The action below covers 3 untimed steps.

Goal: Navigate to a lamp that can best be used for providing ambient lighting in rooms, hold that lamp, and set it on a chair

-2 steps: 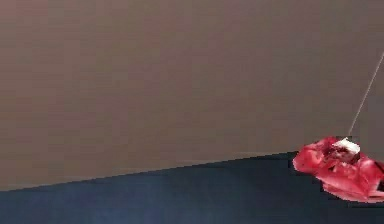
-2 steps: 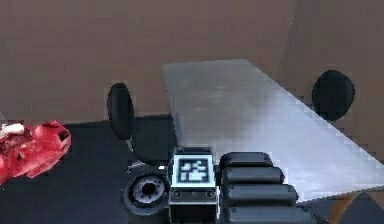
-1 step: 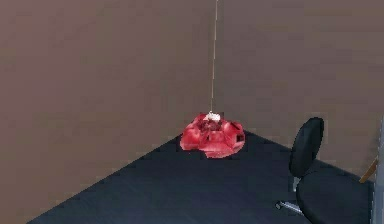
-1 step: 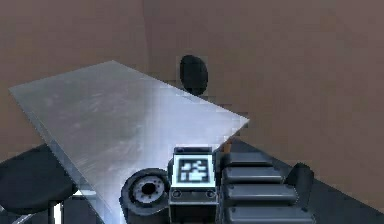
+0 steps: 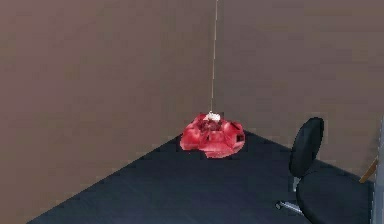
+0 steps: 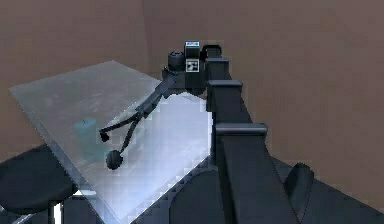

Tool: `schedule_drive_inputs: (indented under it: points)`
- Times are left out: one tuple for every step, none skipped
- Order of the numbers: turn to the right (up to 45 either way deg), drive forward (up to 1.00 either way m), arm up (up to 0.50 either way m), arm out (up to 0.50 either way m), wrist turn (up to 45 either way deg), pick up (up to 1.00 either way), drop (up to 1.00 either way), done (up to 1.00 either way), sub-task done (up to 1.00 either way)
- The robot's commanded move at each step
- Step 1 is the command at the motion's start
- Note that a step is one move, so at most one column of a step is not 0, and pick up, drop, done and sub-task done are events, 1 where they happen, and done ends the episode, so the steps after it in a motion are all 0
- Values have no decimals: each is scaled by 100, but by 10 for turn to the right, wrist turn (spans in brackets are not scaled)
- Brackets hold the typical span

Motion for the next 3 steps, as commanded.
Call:
schedule_drive_inputs:
  points:
    - [0, 0, 0, 0, 450, 0, 0, 0, 0]
    - [0, 0, 0, 0, 450, 0, 0, 0, 0]
    - [0, 0, 0, 0, 450, 0, 0, 0, 0]
